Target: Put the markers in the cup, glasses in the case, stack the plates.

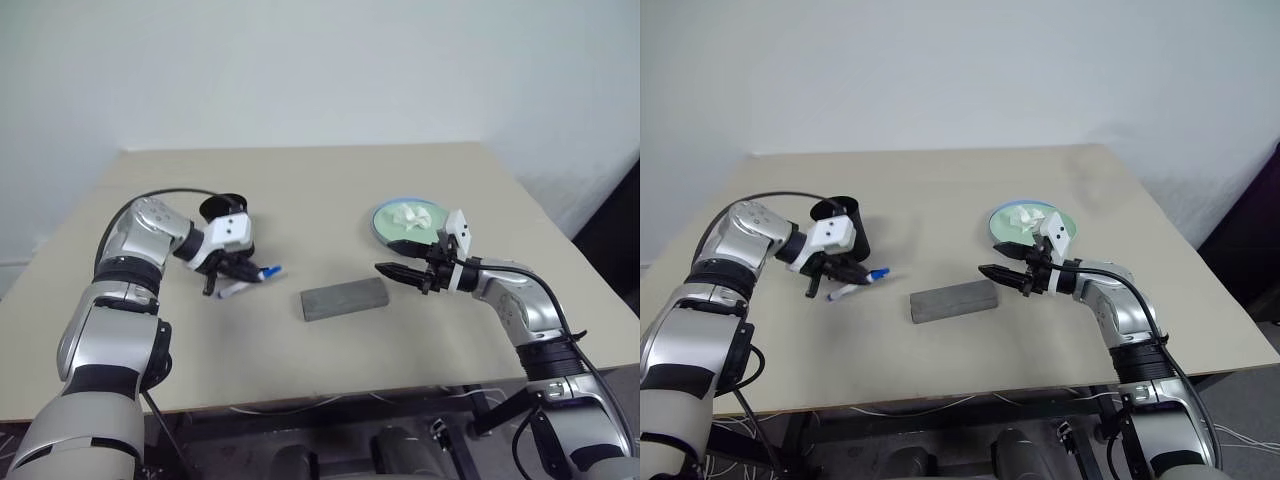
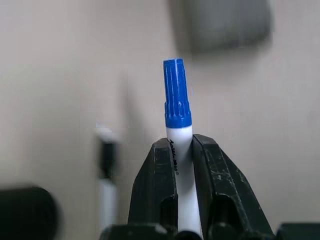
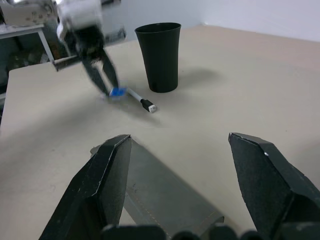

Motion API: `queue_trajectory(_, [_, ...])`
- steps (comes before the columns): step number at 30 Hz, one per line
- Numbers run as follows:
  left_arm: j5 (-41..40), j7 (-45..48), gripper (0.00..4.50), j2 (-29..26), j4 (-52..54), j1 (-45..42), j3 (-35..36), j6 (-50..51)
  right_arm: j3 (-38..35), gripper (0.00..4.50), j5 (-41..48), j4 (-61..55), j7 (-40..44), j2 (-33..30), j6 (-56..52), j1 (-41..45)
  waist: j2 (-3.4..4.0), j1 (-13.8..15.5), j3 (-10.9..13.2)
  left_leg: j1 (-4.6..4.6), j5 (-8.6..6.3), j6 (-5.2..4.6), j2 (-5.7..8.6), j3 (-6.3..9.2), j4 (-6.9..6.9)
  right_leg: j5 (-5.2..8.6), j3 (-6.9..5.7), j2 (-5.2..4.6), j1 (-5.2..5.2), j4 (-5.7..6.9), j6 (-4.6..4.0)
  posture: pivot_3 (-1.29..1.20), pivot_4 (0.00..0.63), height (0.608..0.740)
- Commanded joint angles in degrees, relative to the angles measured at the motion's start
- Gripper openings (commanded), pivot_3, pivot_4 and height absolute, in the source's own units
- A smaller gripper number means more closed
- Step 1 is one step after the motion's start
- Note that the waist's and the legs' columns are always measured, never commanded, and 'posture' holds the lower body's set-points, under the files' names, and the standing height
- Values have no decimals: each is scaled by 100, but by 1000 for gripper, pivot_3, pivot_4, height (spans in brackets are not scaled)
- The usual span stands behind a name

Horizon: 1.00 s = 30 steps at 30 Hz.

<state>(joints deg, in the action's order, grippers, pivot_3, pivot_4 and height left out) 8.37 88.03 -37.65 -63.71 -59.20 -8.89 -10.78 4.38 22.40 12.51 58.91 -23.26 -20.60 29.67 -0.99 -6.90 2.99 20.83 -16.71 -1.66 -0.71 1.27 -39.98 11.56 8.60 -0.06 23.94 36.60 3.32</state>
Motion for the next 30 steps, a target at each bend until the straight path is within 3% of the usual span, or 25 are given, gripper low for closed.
queue_trajectory(1, [-763, -430, 81, 46, 585, -114, 698, 513, -131, 3363, 73, -308, -74, 45, 71, 230, 0, 0, 0, 2, 0, 0, 0, 1, 0, 0, 0, 0, 2, 1, 0, 0, 0, 740])
queue_trajectory(7, [-1550, -1699, 81, 187, 1414, 140, 1591, 1106, -86, 3363, 69, -389, -50, 82, 63, 366, 1, -5, 0, -1, 0, 0, -3, 3, 0, -1, -1, 2, 6, 8, 1, 0, 0, 740])
queue_trajectory(14, [-1885, -3300, 81, 277, 2047, 304, 2197, 1198, -10, 3363, 22, -274, 12, 167, 96, 461, 0, 1, -1, -2, 0, 1, -1, 4, 0, -2, -2, -1, 5, 8, 2, 0, 0, 740])
queue_trajectory(19, [-1634, -4274, 81, 210, 1697, 358, 2221, 687, 19, 3363, 20, -221, 36, 225, 121, 541, 0, 7, -1, -4, 0, 2, -1, 6, 0, -2, -4, -1, 4, 8, 1, 0, 0, 740])
queue_trajectory(30, [-1623, -4830, 81, 452, 368, 481, 2202, -309, 13, 3363, 13, -204, 82, 161, 133, 567, 0, 42, -1, -2, 0, 2, 2, 4, 1, -2, -6, -1, 4, 6, 1, 0, 0, 740])
